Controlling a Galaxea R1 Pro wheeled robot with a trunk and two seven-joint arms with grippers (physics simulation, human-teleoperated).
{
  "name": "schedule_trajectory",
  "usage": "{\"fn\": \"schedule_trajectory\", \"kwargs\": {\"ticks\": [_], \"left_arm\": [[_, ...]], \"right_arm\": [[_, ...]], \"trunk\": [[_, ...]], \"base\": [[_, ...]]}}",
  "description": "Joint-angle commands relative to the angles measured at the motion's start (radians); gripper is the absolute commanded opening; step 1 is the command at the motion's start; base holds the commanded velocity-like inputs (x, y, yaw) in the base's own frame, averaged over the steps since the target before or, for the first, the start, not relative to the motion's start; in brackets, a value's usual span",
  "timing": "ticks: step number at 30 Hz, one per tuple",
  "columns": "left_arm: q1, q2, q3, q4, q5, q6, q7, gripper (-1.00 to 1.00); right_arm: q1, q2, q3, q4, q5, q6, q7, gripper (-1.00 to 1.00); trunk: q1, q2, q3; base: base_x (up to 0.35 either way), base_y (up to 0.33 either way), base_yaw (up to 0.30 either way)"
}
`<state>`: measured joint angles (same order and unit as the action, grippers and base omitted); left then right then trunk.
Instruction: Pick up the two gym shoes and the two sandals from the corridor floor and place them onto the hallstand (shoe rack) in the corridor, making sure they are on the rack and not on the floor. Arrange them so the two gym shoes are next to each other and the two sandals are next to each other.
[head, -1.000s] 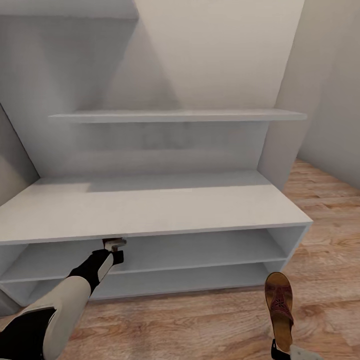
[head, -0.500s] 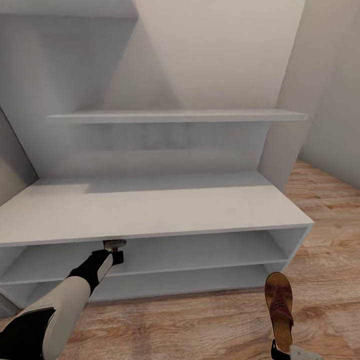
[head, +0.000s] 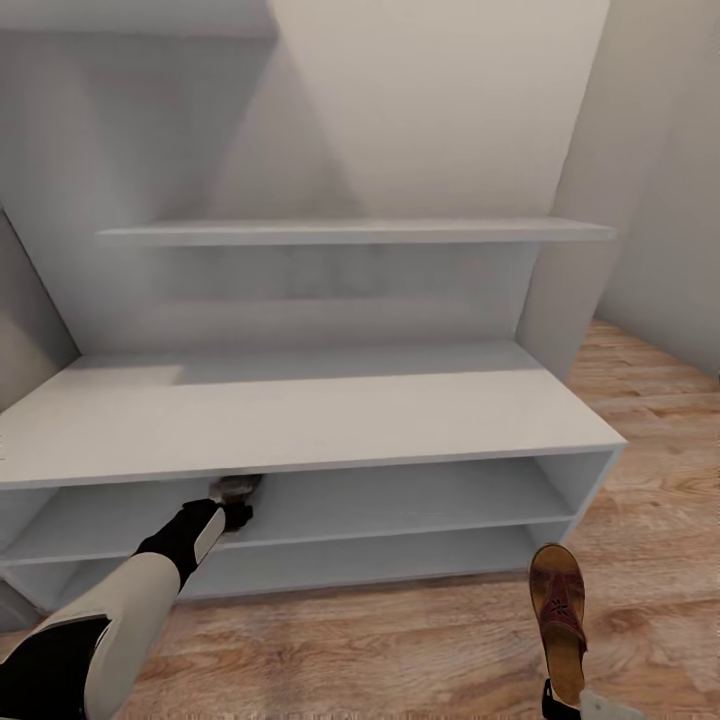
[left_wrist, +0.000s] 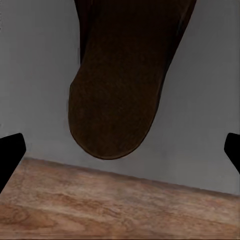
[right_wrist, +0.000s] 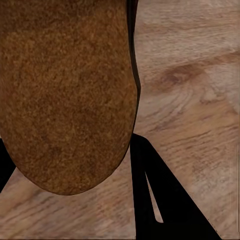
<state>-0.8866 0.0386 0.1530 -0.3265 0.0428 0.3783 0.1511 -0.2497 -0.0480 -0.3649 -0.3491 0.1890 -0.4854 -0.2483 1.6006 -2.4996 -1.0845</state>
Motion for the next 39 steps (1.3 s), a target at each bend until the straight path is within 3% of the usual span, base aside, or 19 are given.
{"fn": "schedule_trajectory", "kwargs": {"ticks": [1,20,23,25,31,32,36,37,39], "left_arm": [[0.000,0.000,0.002,-0.002,0.005,0.005,0.003,1.00],[0.008,0.003,-0.002,-0.001,0.003,-0.014,-0.007,1.00],[0.043,0.009,-0.002,0.000,0.000,-0.080,-0.009,1.00],[0.133,0.018,0.000,0.000,-0.001,-0.198,-0.011,1.00],[0.253,0.051,0.000,0.001,0.000,-0.342,-0.057,1.00],[0.366,0.114,0.002,0.003,0.005,-0.489,-0.204,1.00],[0.440,0.157,0.004,0.013,0.024,-0.609,-0.294,1.00],[0.500,0.166,0.005,0.017,0.040,-0.676,-0.314,1.00],[0.517,0.166,0.005,0.018,0.042,-0.686,-0.316,1.00]], "right_arm": [[-0.001,0.000,-0.005,0.001,0.007,-0.002,-0.003,-1.00],[-0.001,0.000,-0.005,0.002,0.007,-0.002,-0.003,-1.00],[-0.001,0.000,-0.005,0.003,0.007,-0.002,-0.003,-1.00],[-0.001,0.000,-0.005,0.004,0.008,-0.002,-0.002,-1.00],[-0.001,0.000,-0.002,0.004,0.010,-0.002,-0.001,-1.00],[-0.001,0.000,0.002,0.004,0.012,-0.002,0.005,-1.00],[-0.001,0.002,0.006,0.004,0.012,-0.002,0.011,-1.00],[-0.002,0.041,0.033,-0.003,0.012,0.000,0.010,-1.00],[-0.001,0.072,0.050,-0.011,0.013,0.002,0.008,-1.00]], "trunk": [[-0.001,0.000,-0.001],[-0.001,0.000,-0.001],[-0.001,0.000,-0.001],[-0.001,0.000,-0.001],[-0.001,0.000,-0.001],[-0.001,0.000,-0.001],[-0.001,0.000,-0.001],[-0.001,0.000,-0.001],[-0.001,0.000,-0.001]], "base": [[-0.239,0.065,0.000],[-0.302,0.144,0.000],[-0.282,0.215,0.000],[-0.276,0.222,0.000],[-0.274,0.224,0.000],[-0.163,0.153,0.000],[-0.076,0.071,0.000],[-0.006,0.005,0.000],[-0.003,0.003,0.000]]}}
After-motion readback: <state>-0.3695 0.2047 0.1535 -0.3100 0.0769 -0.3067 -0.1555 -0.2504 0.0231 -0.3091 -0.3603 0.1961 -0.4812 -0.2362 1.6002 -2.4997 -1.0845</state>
